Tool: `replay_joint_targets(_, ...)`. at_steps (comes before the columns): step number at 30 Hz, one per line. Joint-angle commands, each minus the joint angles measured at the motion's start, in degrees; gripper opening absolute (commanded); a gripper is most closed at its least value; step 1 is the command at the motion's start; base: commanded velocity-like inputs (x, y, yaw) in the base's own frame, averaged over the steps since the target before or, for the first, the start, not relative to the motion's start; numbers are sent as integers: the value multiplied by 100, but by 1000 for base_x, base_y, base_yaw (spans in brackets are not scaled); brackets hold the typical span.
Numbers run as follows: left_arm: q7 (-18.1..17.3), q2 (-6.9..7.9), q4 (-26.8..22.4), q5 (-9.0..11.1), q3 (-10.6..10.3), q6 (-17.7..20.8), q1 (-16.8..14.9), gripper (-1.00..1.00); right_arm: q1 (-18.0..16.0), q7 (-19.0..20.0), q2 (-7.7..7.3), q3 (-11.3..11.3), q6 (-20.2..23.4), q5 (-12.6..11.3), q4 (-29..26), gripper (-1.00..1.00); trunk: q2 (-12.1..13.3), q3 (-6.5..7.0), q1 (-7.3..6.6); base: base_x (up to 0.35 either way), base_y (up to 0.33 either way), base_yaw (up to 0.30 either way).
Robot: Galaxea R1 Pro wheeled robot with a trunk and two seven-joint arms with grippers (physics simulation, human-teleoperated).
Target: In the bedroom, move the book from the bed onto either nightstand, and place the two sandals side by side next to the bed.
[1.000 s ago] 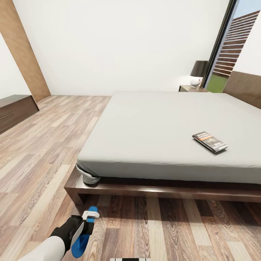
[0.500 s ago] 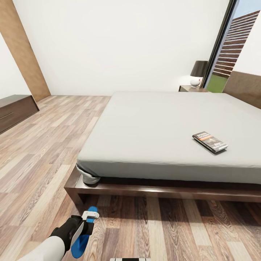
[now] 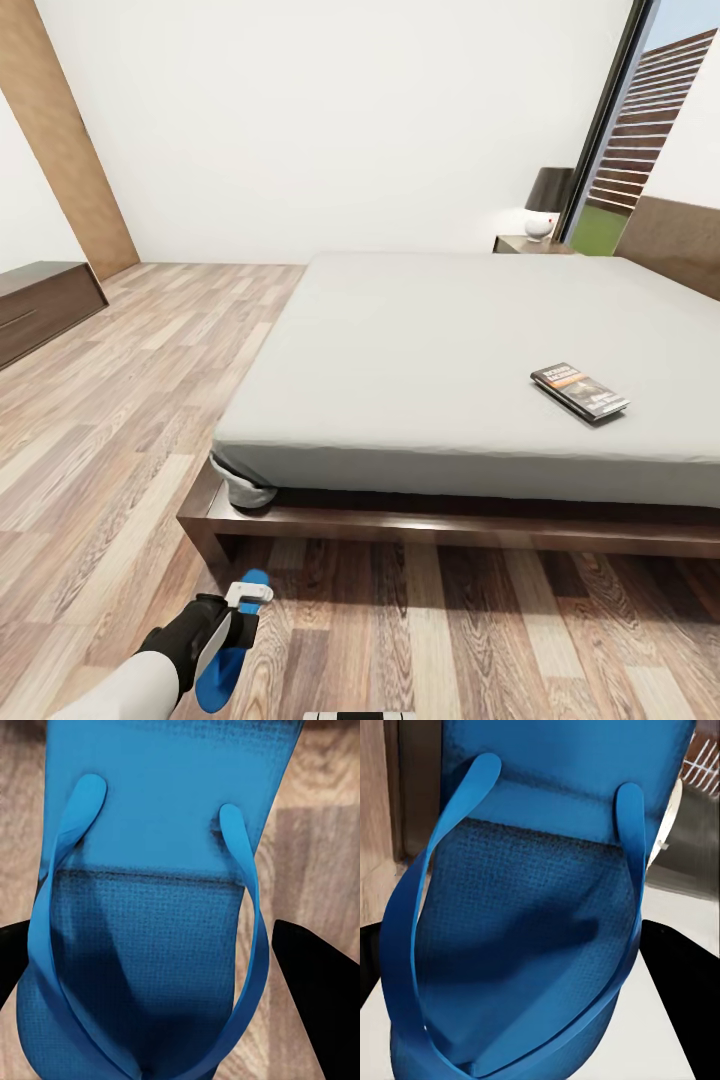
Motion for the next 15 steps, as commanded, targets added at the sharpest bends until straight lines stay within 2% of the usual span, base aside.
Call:
replay_joint_targets(1,-43,-5,-14,-61,46,31,0,-100,0,-92,-18,18,32,-54,-9,-100,-2,-5,-1,0,0,0)
replay_joint_targets(5,-43,-2,-14,-61,47,31,0,-100,0,-545,-38,-30,27,-62,-14,-100,-2,-5,-1,0,0,0)
replay_joint_targets(6,-43,-3,-14,-61,45,31,-1,-100,0,-792,-32,-123,20,-65,-33,-100,-2,-5,-1,0,0,0)
replay_joint_targets(10,-43,-3,-14,-61,44,31,-1,-100,0,-1377,-5,-400,-206,-56,-53,-100,-2,-5,-1,0,0,0)
replay_joint_targets(15,-46,2,-14,-61,46,31,-1,-100,0,-1737,12,-461,-312,-53,-53,-100,-2,-5,-1,0,0,0)
